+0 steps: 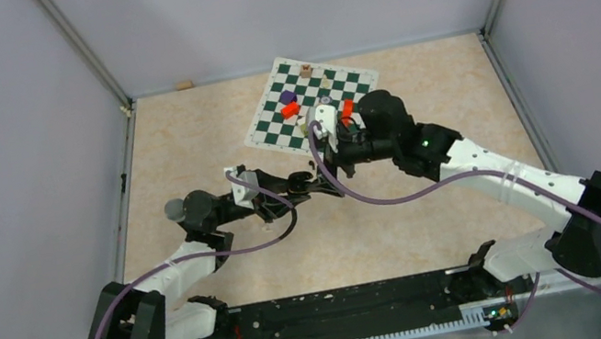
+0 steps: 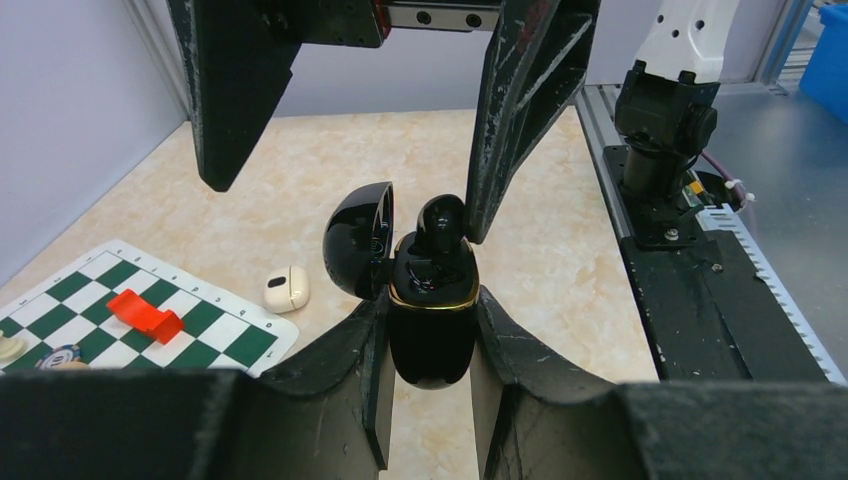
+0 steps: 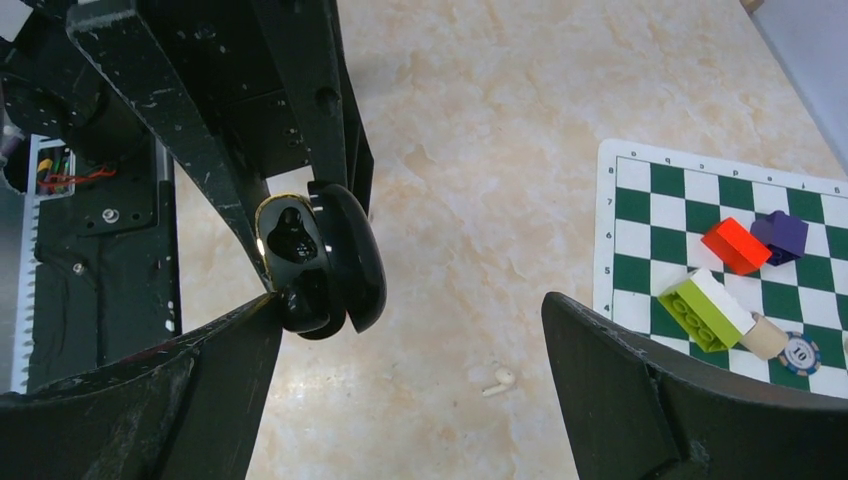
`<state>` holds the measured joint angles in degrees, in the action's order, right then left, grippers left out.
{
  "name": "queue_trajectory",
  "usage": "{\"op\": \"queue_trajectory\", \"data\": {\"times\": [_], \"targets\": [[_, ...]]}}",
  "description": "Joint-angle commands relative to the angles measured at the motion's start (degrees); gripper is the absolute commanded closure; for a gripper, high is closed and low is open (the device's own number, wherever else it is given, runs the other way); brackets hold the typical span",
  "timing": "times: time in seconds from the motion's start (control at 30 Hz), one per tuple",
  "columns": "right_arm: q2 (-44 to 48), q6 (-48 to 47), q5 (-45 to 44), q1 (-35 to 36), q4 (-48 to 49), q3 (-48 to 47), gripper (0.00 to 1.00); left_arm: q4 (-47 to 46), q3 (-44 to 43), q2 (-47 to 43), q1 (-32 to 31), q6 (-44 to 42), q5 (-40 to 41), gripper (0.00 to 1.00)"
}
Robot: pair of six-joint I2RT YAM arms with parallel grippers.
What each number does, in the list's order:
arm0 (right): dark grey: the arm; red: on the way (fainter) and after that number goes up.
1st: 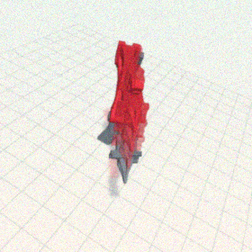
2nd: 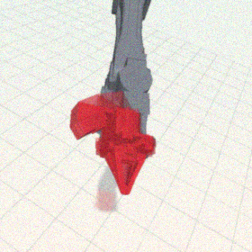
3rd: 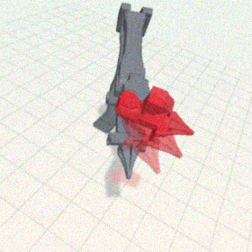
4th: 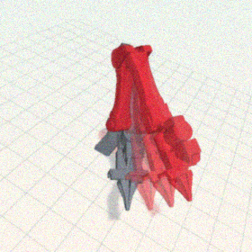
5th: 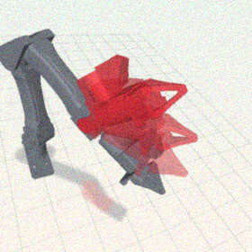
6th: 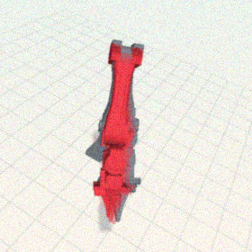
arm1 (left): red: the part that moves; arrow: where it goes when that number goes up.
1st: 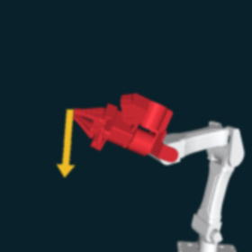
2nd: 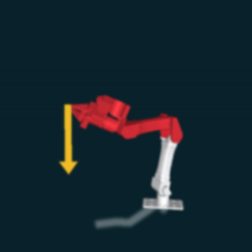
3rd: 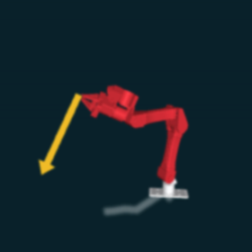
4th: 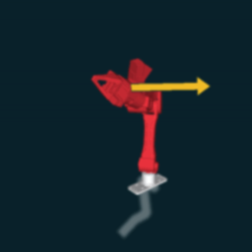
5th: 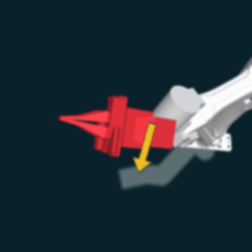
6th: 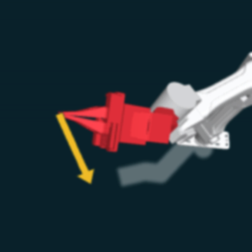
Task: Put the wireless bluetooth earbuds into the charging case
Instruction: Adjust the earbud with the charging case, then pick up the earbud from the center of the board.
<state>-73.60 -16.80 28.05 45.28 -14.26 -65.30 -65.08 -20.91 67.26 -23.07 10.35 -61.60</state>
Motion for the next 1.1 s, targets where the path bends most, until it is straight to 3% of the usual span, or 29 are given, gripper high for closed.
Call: {"op": "queue_trajectory", "data": {"times": [0.0, 0.17, 0.43, 0.57, 0.9, 1.07], "targets": [[0.01, 0.97, 2.45, 0.99, 0.98, -5.07, 0.01, -1.65, -2.05, 0.21, 0.07, -0.51, -0.79, 0.99], [1.66, 1.68, 6.94, 0.96, -2.15, -9.35, 0.01, -1.24, -2.03, -0.10, 0.06, -0.68, -0.79, 0.99], [3.40, 0.47, 3.73, -2.31, -1.98, -9.44, 0.01, 0.12, -2.66, -1.20, 0.67, -1.28, -0.64, 1.00], [2.12, 3.63, 1.78, -7.76, 0.55, -8.46, 0.01, 0.57, -2.70, -2.85, 3.36, -0.95, 0.30, 1.00], [-14.33, 3.66, -2.41, -11.79, 3.84, -8.88, 0.09, 2.23, -2.51, -4.89, 6.24, -0.51, 0.90, 1.00], [-26.41, 6.70, -3.85, -11.89, 0.63, -15.61, 0.16, 2.99, -2.74, -4.32, 6.27, -0.83, 1.20, 1.00]]}}
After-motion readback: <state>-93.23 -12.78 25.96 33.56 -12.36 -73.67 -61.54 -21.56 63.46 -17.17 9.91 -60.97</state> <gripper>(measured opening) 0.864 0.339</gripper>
